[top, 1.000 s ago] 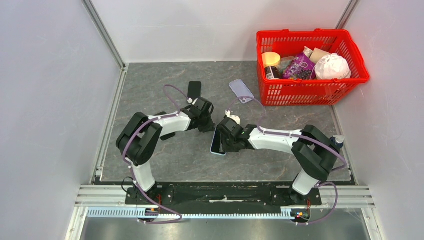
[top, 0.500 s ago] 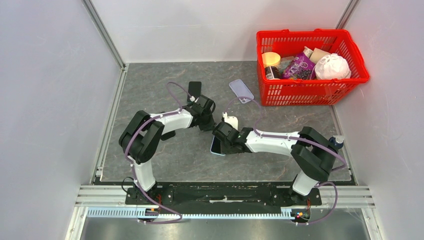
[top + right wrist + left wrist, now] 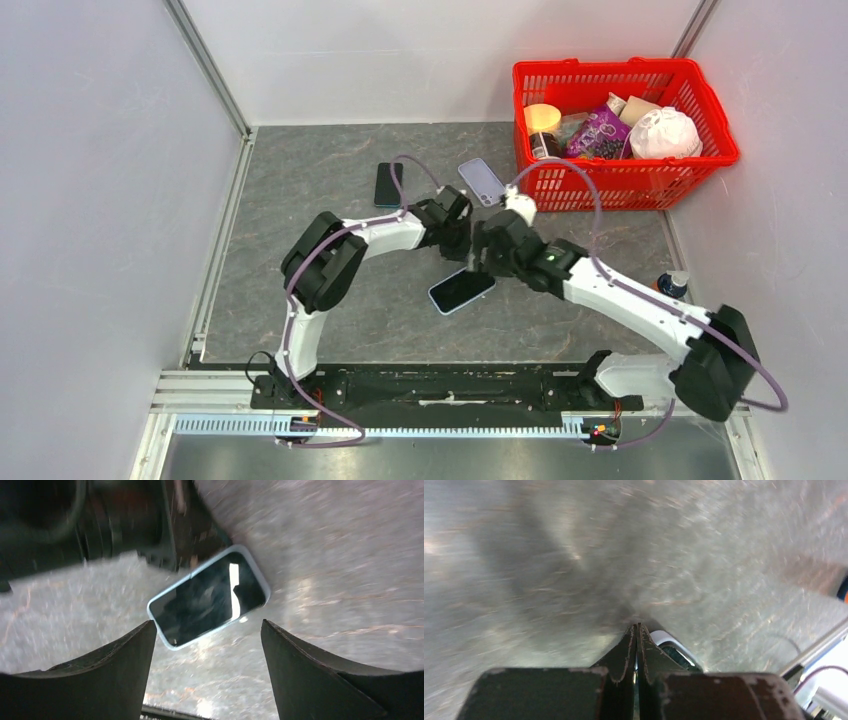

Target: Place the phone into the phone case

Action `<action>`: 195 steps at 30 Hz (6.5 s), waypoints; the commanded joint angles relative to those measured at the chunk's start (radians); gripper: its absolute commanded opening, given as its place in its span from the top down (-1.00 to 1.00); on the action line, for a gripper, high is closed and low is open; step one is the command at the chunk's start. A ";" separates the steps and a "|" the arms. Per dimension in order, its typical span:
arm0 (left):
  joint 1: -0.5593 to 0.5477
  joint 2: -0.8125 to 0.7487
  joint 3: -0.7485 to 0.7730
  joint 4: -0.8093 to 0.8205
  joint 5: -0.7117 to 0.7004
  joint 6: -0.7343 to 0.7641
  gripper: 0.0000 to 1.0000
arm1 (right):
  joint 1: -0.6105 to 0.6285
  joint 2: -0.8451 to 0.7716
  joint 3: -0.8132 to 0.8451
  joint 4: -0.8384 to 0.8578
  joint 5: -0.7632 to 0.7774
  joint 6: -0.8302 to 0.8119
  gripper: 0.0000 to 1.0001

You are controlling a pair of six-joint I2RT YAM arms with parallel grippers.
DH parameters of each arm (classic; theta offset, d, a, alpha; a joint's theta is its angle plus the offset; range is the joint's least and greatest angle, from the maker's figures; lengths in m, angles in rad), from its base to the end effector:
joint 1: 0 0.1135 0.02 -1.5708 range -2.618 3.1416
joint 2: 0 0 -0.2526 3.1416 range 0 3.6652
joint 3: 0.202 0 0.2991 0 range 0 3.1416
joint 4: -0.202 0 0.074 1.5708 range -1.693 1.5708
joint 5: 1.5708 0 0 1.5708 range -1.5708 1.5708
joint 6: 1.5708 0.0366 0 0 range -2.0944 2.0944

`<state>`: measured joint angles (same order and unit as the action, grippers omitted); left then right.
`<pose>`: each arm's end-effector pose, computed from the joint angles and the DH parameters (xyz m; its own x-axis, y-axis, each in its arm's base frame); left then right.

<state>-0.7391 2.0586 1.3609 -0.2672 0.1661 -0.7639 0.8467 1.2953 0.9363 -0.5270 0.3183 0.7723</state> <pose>0.3390 -0.3172 0.1039 -0.9464 -0.0605 -0.3172 0.1098 0.8636 -0.4921 0.2176 0.2288 0.2256 -0.7725 0.1269 -0.6222 -0.0577 0.9618 0.2677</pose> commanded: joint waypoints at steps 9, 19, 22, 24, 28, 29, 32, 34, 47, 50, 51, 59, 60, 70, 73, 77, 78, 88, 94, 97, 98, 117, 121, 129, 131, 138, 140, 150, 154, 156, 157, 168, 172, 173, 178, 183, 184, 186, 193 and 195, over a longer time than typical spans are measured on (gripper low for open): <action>-0.106 -0.055 -0.039 0.017 0.098 0.090 0.49 | -0.155 -0.174 -0.242 0.036 -0.117 -0.134 -0.59; -0.072 -0.261 -0.115 -0.051 -0.048 0.094 0.16 | -0.155 -0.059 -0.317 0.162 -0.274 -0.103 -0.14; -0.074 -0.309 -0.186 -0.061 -0.053 0.104 0.16 | -0.155 -0.029 -0.314 0.165 -0.278 -0.102 -0.10; -0.076 -0.338 -0.231 -0.064 -0.029 0.123 0.17 | -0.155 -0.013 -0.314 0.165 -0.285 -0.104 -0.09; -0.109 -0.375 -0.307 -0.049 0.006 0.132 0.25 | -0.154 0.023 -0.323 0.164 -0.295 -0.109 -0.08; -0.118 -0.377 -0.321 -0.040 0.012 0.127 0.27 | -0.154 0.030 -0.330 0.169 -0.299 -0.108 -0.08; -0.136 -0.366 -0.348 -0.010 0.026 0.107 0.34 | -0.149 0.047 -0.343 0.178 -0.311 -0.107 -0.04; -0.145 -0.350 -0.355 0.010 0.036 0.094 0.38 | -0.138 0.058 -0.349 0.181 -0.315 -0.100 -0.02; -0.187 -0.237 -0.378 0.039 0.011 0.016 0.67 | 0.017 0.247 -0.315 0.218 -0.277 0.021 0.14; -0.187 -0.236 -0.397 0.035 -0.018 -0.008 0.69 | 0.011 0.216 -0.297 0.162 -0.219 0.029 0.02; -0.187 -0.238 -0.400 0.031 -0.029 -0.012 0.70 | -0.001 0.191 -0.292 0.136 -0.201 0.030 -0.04; -0.187 -0.244 -0.402 0.016 -0.055 -0.017 0.72 | -0.146 0.053 -0.339 0.087 -0.277 0.027 0.03; -0.186 -0.244 -0.401 0.016 -0.054 -0.016 0.73 | -0.151 0.053 -0.350 0.093 -0.287 0.034 0.08; -0.186 -0.248 -0.395 0.004 -0.064 -0.006 0.74 | -0.244 0.025 -0.428 0.116 -0.294 0.080 0.30; -0.186 -0.251 -0.398 0.001 -0.068 -0.003 0.73 | -0.254 0.022 -0.439 0.117 -0.291 0.094 0.37; -0.183 -0.249 -0.399 0.000 -0.069 -0.002 0.73 | -0.253 0.029 -0.469 0.156 -0.315 0.118 0.44; -0.183 -0.248 -0.399 0.000 -0.069 -0.002 0.74 | -0.253 0.035 -0.477 0.169 -0.315 0.123 0.50; -0.175 -0.242 -0.394 -0.001 -0.072 0.003 0.73 | -0.145 0.179 -0.482 0.267 -0.332 0.177 1.00; -0.171 -0.237 -0.396 -0.002 -0.075 0.005 0.73 | 0.029 0.321 -0.397 0.242 -0.236 0.238 1.00; -0.169 -0.233 -0.395 -0.003 -0.074 0.006 0.73 | 0.047 0.352 -0.379 0.222 -0.224 0.241 1.00; -0.169 -0.233 -0.396 -0.005 -0.075 0.007 0.73 | 0.046 0.342 -0.379 0.214 -0.217 0.239 1.00; -0.157 -0.242 -0.411 -0.004 -0.072 0.017 0.73 | -0.254 -0.050 -0.598 0.235 -0.454 0.251 0.25; -0.156 -0.239 -0.411 0.000 -0.069 0.018 0.74 | -0.255 -0.124 -0.619 0.195 -0.457 0.276 0.13; -0.154 -0.238 -0.413 0.005 -0.066 0.017 0.74 | -0.257 -0.221 -0.633 0.116 -0.435 0.292 0.11; -0.155 -0.236 -0.415 0.009 -0.066 0.016 0.74 | -0.257 -0.229 -0.640 0.116 -0.415 0.301 0.13; -0.155 -0.236 -0.410 0.010 -0.062 0.018 0.74 | -0.257 -0.271 -0.657 0.149 -0.334 0.351 0.13; -0.155 -0.234 -0.406 0.007 -0.063 0.020 0.74 | -0.257 -0.292 -0.656 0.160 -0.325 0.364 0.14; -0.154 -0.224 -0.395 0.006 -0.055 0.025 0.74 | -0.278 -0.307 -0.677 0.238 -0.284 0.386 0.21; -0.154 -0.223 -0.388 0.003 -0.054 0.027 0.74 | -0.278 -0.268 -0.696 0.323 -0.302 0.400 0.28; -0.154 -0.222 -0.387 0.003 -0.055 0.029 0.74 | -0.278 -0.260 -0.704 0.351 -0.306 0.407 0.29; -0.154 -0.222 -0.387 0.002 -0.056 0.029 0.74 | -0.277 -0.259 -0.709 0.362 -0.307 0.408 0.29; -0.154 -0.221 -0.393 0.008 -0.055 0.028 0.75 | -0.278 -0.303 -0.730 0.324 -0.204 0.425 0.48; -0.154 -0.216 -0.391 0.011 -0.052 0.028 0.75 | -0.278 -0.266 -0.700 0.280 -0.161 0.389 0.60; -0.154 -0.215 -0.391 0.011 -0.050 0.028 0.75 | -0.279 -0.250 -0.691 0.270 -0.159 0.382 0.64; -0.154 -0.214 -0.390 0.011 -0.050 0.028 0.75 | -0.276 -0.155 -0.666 0.256 -0.164 0.343 0.74; -0.154 -0.210 -0.387 0.013 -0.050 0.026 0.75 | -0.227 -0.031 -0.631 0.259 -0.138 0.331 0.82; -0.154 -0.210 -0.384 0.013 -0.050 0.026 0.75 | -0.206 -0.009 -0.619 0.257 -0.126 0.334 0.83; -0.154 -0.210 -0.384 0.013 -0.049 0.026 0.75 | -0.169 0.055 -0.595 0.250 -0.102 0.338 0.83; -0.152 -0.210 -0.378 0.007 -0.052 0.028 0.75 | -0.096 0.184 -0.507 0.201 -0.076 0.346 0.81; -0.151 -0.213 -0.378 0.003 -0.054 0.030 0.75 | -0.103 0.123 -0.495 0.170 -0.064 0.329 0.63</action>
<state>-0.8959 1.7893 1.0035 -0.1585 0.1837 -0.7799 0.7155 1.2861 0.5335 -0.3717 0.0784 1.1427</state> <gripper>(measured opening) 0.127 0.172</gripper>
